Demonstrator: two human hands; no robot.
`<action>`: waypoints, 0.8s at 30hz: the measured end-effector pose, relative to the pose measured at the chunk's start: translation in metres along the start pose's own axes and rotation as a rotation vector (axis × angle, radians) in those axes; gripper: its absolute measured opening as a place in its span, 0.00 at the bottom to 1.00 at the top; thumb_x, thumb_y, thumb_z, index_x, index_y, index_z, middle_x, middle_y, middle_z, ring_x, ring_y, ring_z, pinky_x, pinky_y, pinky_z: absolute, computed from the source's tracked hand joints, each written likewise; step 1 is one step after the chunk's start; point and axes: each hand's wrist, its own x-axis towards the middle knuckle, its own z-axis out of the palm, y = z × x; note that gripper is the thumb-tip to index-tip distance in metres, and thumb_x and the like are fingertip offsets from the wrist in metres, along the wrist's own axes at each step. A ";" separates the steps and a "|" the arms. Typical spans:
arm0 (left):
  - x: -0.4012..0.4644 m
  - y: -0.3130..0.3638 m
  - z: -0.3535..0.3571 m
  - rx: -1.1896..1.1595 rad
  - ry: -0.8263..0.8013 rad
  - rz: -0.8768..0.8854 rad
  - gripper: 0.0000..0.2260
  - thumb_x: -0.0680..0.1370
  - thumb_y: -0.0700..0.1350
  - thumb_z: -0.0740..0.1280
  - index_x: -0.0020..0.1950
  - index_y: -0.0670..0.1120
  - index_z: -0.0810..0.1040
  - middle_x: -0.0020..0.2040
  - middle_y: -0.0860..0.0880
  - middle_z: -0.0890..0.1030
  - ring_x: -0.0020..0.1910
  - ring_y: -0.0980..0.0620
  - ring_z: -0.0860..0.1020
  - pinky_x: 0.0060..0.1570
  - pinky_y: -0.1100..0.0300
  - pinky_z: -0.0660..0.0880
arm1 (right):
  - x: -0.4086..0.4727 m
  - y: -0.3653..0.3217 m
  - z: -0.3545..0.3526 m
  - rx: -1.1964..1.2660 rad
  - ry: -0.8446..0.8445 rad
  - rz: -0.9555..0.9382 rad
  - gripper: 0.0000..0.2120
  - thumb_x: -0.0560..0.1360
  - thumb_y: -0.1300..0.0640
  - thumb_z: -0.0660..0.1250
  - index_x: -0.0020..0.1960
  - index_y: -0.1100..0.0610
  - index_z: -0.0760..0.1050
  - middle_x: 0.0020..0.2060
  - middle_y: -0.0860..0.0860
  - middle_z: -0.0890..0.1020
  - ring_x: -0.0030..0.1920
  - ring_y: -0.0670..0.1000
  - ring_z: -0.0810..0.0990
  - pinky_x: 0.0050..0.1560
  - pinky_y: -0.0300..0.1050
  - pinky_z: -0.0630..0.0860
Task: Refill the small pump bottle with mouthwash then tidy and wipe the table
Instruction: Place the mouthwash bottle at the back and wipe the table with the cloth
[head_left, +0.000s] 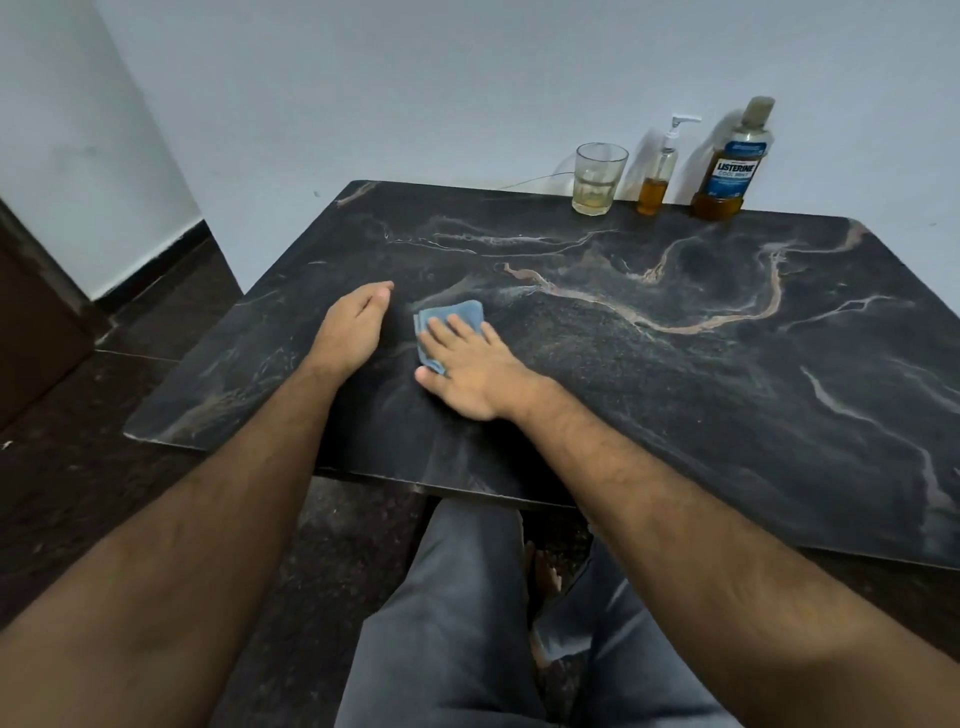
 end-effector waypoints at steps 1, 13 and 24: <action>-0.001 -0.001 -0.002 -0.037 -0.001 -0.002 0.17 0.84 0.46 0.56 0.69 0.43 0.76 0.69 0.46 0.77 0.69 0.52 0.73 0.71 0.58 0.65 | -0.009 -0.009 0.003 0.016 0.002 -0.046 0.31 0.83 0.41 0.46 0.81 0.54 0.49 0.81 0.50 0.48 0.80 0.52 0.43 0.76 0.57 0.40; -0.016 0.000 -0.006 -0.316 0.082 -0.035 0.14 0.79 0.51 0.58 0.56 0.50 0.81 0.56 0.50 0.83 0.62 0.52 0.79 0.69 0.48 0.71 | -0.099 -0.049 0.017 0.014 0.008 -0.225 0.29 0.83 0.42 0.47 0.81 0.54 0.50 0.81 0.49 0.48 0.80 0.50 0.42 0.78 0.55 0.39; -0.033 0.005 0.006 -0.412 0.014 -0.013 0.14 0.85 0.44 0.55 0.59 0.44 0.79 0.58 0.41 0.82 0.60 0.48 0.80 0.68 0.53 0.72 | -0.167 -0.033 0.020 0.287 -0.015 -0.270 0.24 0.85 0.48 0.52 0.79 0.56 0.59 0.79 0.47 0.56 0.79 0.43 0.47 0.78 0.44 0.41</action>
